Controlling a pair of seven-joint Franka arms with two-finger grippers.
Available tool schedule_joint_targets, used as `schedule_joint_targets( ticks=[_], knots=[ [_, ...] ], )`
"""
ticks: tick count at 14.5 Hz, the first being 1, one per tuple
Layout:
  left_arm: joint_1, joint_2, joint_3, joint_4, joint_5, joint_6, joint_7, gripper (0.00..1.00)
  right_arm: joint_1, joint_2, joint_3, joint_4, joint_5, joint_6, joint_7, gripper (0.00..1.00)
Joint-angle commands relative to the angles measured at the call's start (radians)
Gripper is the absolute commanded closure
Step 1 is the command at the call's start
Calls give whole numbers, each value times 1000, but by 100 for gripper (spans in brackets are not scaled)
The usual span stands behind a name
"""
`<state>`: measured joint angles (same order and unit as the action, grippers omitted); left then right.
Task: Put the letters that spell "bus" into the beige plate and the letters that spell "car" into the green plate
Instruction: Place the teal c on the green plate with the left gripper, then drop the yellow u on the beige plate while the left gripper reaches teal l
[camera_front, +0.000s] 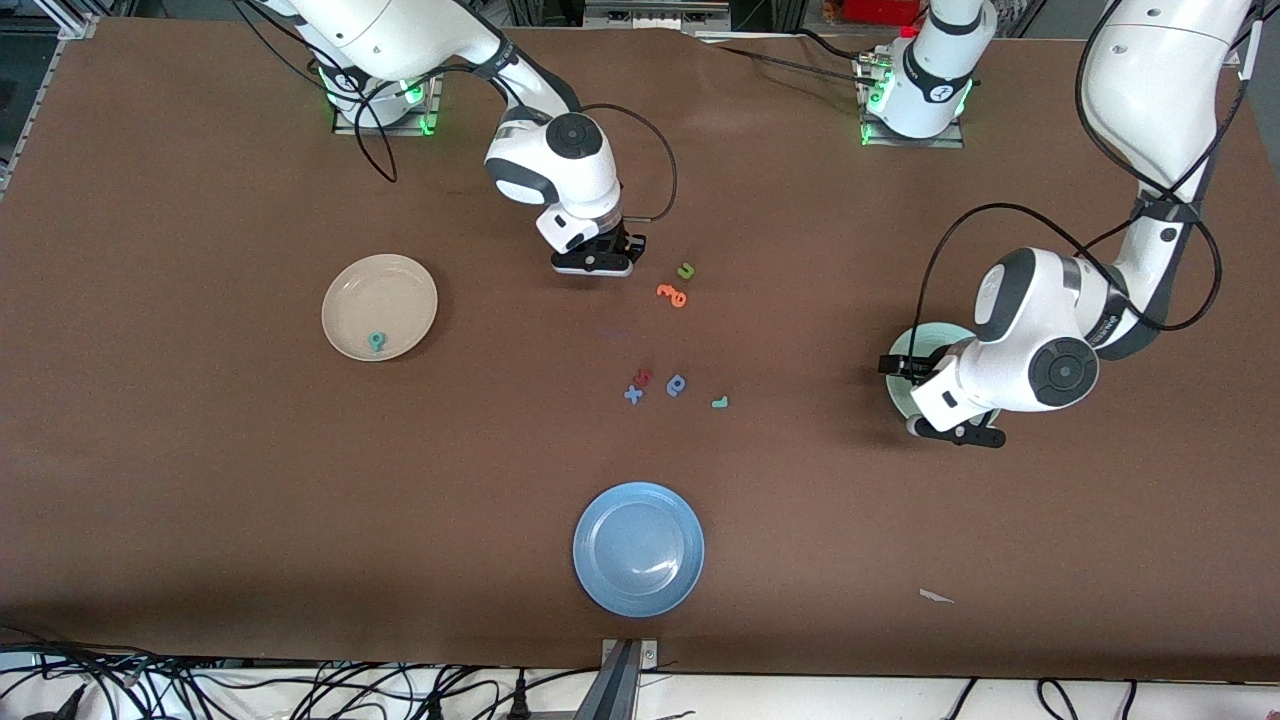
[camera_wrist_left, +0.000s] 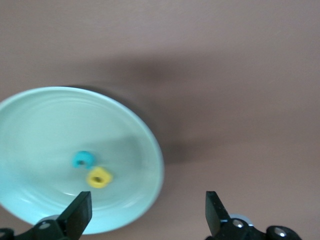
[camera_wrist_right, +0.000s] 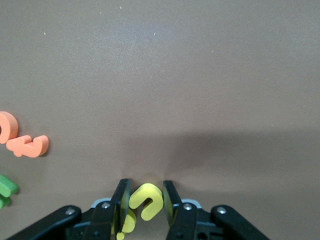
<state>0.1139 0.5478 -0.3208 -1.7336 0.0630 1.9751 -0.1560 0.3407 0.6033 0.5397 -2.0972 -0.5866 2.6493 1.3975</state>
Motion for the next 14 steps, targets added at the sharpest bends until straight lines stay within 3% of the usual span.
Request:
schedule_joint_targets(
  ticks=[1, 3, 6, 10, 14],
  knots=[
    [-107, 43, 2, 54, -37, 60, -253, 0, 9, 13, -12, 6, -28, -3, 28, 92],
    [-183, 66, 2, 52, -41, 163, -437, 0, 9, 9, -12, 6, -27, -9, 28, 97],
    [-267, 104, 3, 58, -29, 263, -571, 0, -2, -54, -12, -4, -21, -29, 11, 98],
    [-384, 179, 37, 152, 6, 264, -649, 0, -58, -213, 0, -91, 1, -108, -32, 98],
    [-421, 215, 46, 161, 26, 268, -675, 0, -219, -350, 42, -213, 74, -111, -285, 98]
  ],
)
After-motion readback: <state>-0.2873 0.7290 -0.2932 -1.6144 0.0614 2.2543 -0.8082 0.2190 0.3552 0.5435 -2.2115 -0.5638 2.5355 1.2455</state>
